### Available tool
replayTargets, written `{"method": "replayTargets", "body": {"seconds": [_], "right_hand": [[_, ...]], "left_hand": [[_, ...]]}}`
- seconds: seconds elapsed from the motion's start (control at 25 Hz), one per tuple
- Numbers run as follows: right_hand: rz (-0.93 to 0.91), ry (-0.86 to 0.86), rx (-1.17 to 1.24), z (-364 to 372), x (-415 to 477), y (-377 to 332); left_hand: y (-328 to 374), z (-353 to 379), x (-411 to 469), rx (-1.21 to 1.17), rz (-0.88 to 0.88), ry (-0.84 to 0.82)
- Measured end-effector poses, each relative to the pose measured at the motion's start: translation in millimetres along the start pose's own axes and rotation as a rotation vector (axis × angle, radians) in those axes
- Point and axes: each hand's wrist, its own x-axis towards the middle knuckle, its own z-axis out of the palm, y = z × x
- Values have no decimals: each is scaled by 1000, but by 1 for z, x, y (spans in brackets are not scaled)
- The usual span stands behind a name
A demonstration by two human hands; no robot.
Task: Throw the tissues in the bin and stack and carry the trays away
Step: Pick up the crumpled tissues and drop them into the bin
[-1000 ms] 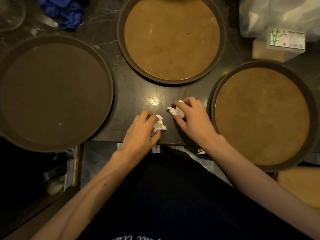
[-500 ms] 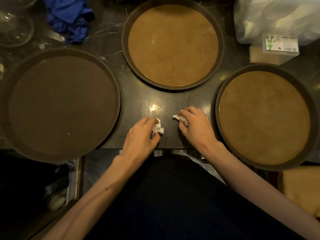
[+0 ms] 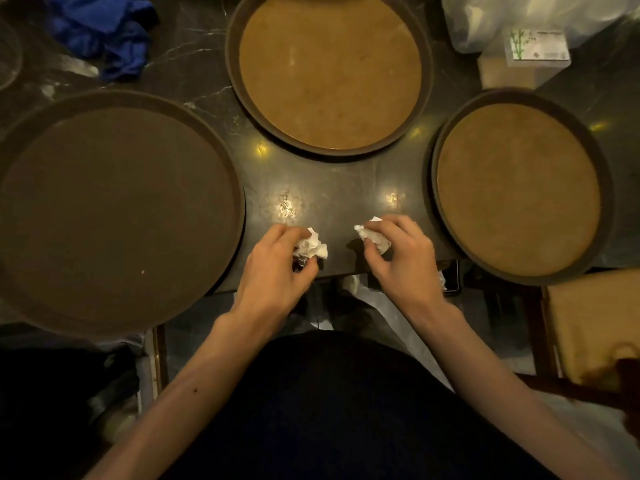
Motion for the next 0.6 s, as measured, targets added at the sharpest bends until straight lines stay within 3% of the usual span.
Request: {"method": "replayTargets", "body": {"seconds": [0.4, 0.6], "right_hand": [[16, 66, 85, -26, -66, 9], [-35, 85, 123, -59, -133, 49]], "left_hand": [[36, 30, -54, -37, 109, 61], [80, 75, -99, 39, 127, 107]]}}
